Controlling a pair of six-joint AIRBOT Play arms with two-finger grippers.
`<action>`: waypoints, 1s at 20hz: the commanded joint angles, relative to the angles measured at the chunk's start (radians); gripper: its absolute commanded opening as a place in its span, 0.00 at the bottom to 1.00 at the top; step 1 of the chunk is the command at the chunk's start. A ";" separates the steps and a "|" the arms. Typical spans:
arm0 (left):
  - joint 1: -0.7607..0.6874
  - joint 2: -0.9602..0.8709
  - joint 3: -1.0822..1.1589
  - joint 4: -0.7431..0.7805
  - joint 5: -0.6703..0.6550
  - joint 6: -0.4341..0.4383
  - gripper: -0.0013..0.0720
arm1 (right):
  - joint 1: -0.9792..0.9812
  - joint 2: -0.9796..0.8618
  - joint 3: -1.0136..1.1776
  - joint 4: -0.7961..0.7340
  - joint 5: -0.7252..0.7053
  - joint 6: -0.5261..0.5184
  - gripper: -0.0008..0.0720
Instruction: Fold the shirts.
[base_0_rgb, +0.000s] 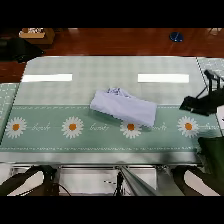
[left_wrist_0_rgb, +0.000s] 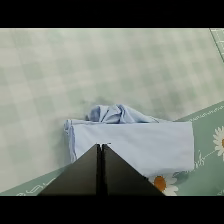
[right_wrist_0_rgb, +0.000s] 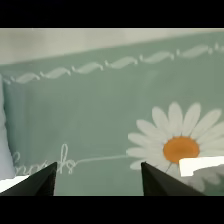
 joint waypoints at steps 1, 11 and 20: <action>0.001 -0.001 0.000 0.018 0.001 -0.001 0.04 | -0.152 0.036 -0.224 0.393 -0.042 -0.175 0.83; 0.001 -0.001 0.000 0.039 0.001 -0.005 0.04 | 0.211 -0.114 -0.371 0.824 -0.529 -0.289 0.82; 0.001 -0.001 0.000 0.081 -0.026 -0.004 0.04 | 0.248 -0.179 -0.229 0.893 -0.354 -0.404 0.05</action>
